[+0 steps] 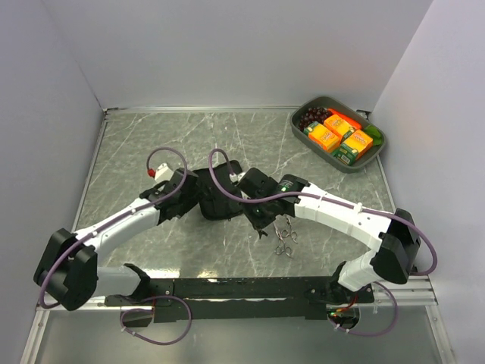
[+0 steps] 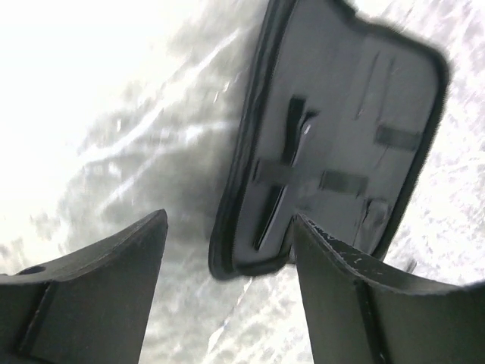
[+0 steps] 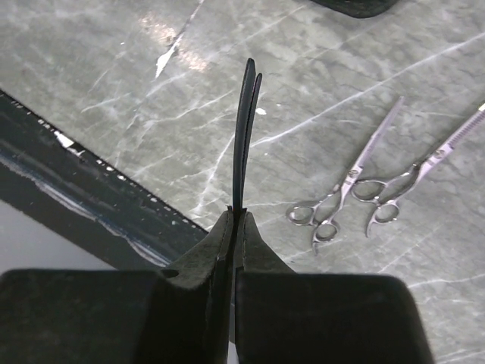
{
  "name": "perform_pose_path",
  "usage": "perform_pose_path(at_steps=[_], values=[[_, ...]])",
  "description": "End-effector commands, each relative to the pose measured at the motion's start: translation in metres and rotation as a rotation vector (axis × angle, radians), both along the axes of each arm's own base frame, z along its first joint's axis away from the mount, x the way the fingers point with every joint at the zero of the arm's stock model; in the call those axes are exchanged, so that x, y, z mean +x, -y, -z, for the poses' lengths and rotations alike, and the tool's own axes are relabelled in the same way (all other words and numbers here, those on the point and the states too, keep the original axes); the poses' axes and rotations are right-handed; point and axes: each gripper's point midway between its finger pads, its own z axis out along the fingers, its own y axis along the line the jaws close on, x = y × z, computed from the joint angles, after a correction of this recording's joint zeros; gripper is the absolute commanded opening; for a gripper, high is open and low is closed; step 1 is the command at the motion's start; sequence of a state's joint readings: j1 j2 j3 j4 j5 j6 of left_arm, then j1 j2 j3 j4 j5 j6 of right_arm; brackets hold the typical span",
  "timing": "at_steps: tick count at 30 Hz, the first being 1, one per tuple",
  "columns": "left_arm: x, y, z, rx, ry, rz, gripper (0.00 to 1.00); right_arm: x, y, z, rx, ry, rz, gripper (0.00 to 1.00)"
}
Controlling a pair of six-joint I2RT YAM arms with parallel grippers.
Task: Sort the hair-cutting tools
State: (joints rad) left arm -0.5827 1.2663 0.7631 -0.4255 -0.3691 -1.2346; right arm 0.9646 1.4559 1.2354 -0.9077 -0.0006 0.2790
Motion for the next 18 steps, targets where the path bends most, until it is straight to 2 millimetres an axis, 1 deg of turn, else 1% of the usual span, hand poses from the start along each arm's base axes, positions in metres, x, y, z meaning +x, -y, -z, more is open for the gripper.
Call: perform_pose_path(at_steps=[1, 2, 3, 4, 5, 6, 7, 8, 9, 10, 11, 12, 14, 15, 16, 18], values=[[0.048, -0.016, -0.03, 0.075, 0.146, 0.065, 0.72, 0.0, -0.019, -0.015, 0.082, -0.004, -0.026, 0.0], [0.053, -0.013, -0.028, 0.078, 0.143, 0.129, 0.72, 0.001, -0.02, -0.016, 0.09, -0.005, -0.026, 0.0], [0.061, -0.014, -0.028, 0.075, 0.15, 0.151, 0.71, 0.001, -0.022, -0.016, 0.096, -0.003, -0.028, 0.0], [0.081, -0.016, -0.027, 0.096, 0.181, 0.212, 0.69, 0.001, -0.023, -0.016, 0.1, -0.006, -0.029, 0.0], [0.089, -0.014, -0.025, 0.096, 0.182, 0.247, 0.66, 0.001, -0.023, -0.016, 0.102, -0.004, -0.031, 0.0], [0.093, -0.004, -0.022, 0.066, 0.181, 0.321, 0.65, 0.001, -0.022, -0.014, 0.095, -0.005, -0.032, 0.0], [0.109, -0.006, -0.019, 0.083, 0.201, 0.358, 0.65, 0.001, -0.022, -0.014, 0.098, -0.003, -0.033, 0.0], [0.116, -0.006, -0.018, 0.082, 0.216, 0.375, 0.66, 0.0, -0.021, -0.014, 0.1, -0.004, -0.035, 0.0], [0.118, 0.0, -0.018, 0.058, 0.225, 0.421, 0.68, -0.002, -0.019, -0.011, 0.099, -0.007, -0.033, 0.0], [0.128, -0.002, -0.018, 0.068, 0.258, 0.439, 0.69, -0.003, -0.018, -0.013, 0.108, -0.001, -0.034, 0.0], [0.136, 0.002, -0.023, 0.058, 0.302, 0.466, 0.7, -0.003, -0.018, -0.013, 0.117, 0.002, -0.035, 0.0], [0.137, 0.011, -0.015, 0.031, 0.297, 0.523, 0.71, -0.005, -0.015, -0.009, 0.111, -0.003, -0.032, 0.0], [0.144, 0.021, -0.015, 0.009, 0.32, 0.608, 0.72, -0.007, -0.013, -0.008, 0.116, -0.002, -0.032, 0.0], [0.144, 0.024, 0.004, -0.006, 0.275, 0.639, 0.72, -0.008, -0.01, -0.005, 0.108, -0.006, -0.025, 0.0], [0.148, 0.028, 0.003, -0.012, 0.282, 0.678, 0.72, -0.009, -0.009, -0.005, 0.111, -0.006, -0.026, 0.0], [0.149, 0.03, 0.019, -0.023, 0.258, 0.706, 0.71, -0.011, -0.007, -0.003, 0.112, -0.006, -0.026, 0.0]])
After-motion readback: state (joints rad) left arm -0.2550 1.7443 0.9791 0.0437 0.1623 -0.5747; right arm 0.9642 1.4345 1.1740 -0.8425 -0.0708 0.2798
